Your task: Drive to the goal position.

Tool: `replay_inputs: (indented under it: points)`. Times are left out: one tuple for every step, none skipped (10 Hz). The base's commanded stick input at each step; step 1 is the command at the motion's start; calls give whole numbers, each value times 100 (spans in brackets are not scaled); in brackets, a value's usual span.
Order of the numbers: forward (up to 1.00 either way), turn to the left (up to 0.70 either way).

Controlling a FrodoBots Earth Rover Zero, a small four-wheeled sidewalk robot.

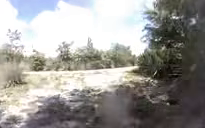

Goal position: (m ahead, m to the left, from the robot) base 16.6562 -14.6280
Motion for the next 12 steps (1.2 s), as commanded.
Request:
replay_inputs:
  points:
    - [70,0]
    - [70,0]
    - [70,0]
    - [70,0]
    - [70,0]
    - [70,0]
    - [70,0]
    - [70,0]
    - [70,0]
    - [70,0]
    - [70,0]
    - [70,0]
